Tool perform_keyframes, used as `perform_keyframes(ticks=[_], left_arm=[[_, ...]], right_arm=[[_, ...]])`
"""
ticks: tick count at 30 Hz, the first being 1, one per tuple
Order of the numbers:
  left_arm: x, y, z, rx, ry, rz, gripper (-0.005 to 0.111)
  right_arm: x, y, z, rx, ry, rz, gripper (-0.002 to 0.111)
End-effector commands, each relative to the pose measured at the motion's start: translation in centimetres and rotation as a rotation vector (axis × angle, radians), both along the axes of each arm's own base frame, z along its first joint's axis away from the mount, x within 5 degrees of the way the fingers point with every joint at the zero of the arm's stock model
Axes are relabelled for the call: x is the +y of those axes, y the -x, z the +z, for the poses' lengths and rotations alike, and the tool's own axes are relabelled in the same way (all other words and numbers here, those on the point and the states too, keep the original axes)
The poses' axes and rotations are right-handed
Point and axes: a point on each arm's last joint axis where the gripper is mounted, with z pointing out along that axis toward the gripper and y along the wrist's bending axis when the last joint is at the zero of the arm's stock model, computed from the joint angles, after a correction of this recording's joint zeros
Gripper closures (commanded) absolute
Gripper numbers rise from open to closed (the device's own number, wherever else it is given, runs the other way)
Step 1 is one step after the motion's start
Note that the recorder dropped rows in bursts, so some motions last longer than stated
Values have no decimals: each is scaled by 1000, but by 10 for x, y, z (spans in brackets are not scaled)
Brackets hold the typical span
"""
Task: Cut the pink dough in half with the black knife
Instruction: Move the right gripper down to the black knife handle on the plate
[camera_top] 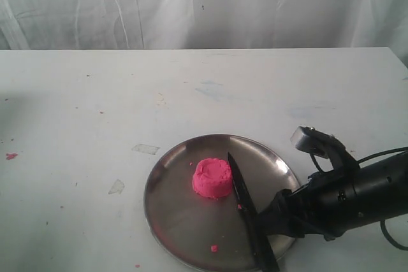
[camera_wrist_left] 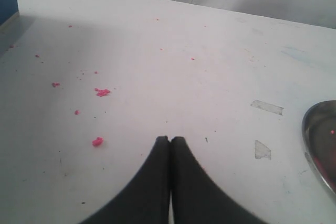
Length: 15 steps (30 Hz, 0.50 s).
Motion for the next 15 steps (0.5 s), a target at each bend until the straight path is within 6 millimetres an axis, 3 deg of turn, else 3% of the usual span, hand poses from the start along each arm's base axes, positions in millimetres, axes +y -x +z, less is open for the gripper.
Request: perform_keyframes(ticks=[1,15], left_arm=[[0,0,-1,-2,7,3,107],[0,0,-1,-2,7,3,107]], right_arm=[[2,-5,-5,1,10,24,46],[13,-20,-23,37,14,89,46]])
